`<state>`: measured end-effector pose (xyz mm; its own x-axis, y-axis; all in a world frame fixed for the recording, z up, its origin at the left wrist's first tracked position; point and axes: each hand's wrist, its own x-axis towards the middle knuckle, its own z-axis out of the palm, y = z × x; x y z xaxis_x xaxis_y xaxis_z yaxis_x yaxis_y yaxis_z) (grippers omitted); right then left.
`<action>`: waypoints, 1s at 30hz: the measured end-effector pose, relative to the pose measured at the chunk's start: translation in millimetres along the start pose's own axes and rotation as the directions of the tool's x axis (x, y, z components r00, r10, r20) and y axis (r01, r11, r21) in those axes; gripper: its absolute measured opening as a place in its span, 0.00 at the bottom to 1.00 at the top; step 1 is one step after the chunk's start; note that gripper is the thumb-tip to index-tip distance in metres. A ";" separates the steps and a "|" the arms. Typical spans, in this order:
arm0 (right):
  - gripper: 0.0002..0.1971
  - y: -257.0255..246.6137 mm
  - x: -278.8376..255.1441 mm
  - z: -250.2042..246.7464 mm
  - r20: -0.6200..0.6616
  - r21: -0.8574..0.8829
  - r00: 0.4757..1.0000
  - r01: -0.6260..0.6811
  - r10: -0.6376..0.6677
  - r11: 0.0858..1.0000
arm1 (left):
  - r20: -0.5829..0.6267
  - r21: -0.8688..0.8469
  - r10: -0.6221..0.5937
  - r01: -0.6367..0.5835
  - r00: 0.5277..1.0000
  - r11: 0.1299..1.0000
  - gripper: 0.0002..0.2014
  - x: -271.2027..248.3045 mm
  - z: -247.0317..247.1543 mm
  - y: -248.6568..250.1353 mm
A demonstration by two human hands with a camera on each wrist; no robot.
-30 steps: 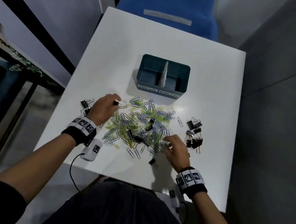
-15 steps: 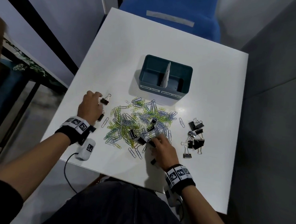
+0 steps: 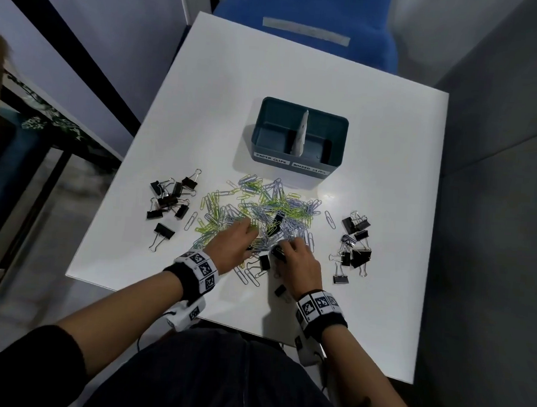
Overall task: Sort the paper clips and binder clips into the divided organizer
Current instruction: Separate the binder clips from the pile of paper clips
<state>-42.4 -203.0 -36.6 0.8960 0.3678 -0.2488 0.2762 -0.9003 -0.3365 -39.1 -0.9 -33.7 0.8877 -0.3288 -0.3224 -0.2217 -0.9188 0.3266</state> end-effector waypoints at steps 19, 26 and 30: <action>0.15 29.7 -10.1 -23.5 -0.123 0.635 0.978 -0.052 0.167 0.771 | -0.231 -0.527 -0.265 0.109 0.936 0.843 0.07 -3.4 -9.6 -28.9; 0.11 54.8 -15.2 -39.3 -0.195 0.623 0.942 -0.096 0.273 0.777 | -0.220 -0.164 -0.069 0.032 0.973 0.986 0.13 -10.8 -7.1 -13.7; 0.11 80.2 -19.2 -49.5 -0.248 0.660 0.874 -0.164 0.419 0.733 | -0.041 -0.054 -0.040 0.038 0.998 0.998 0.26 -8.4 -1.1 -3.0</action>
<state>-20.2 -293.8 -13.8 0.9846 -0.1131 -0.1332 -0.1740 -0.5662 -0.8057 -45.5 4.9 -31.0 0.9115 -0.2827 -0.2987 -0.1660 -0.9174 0.3618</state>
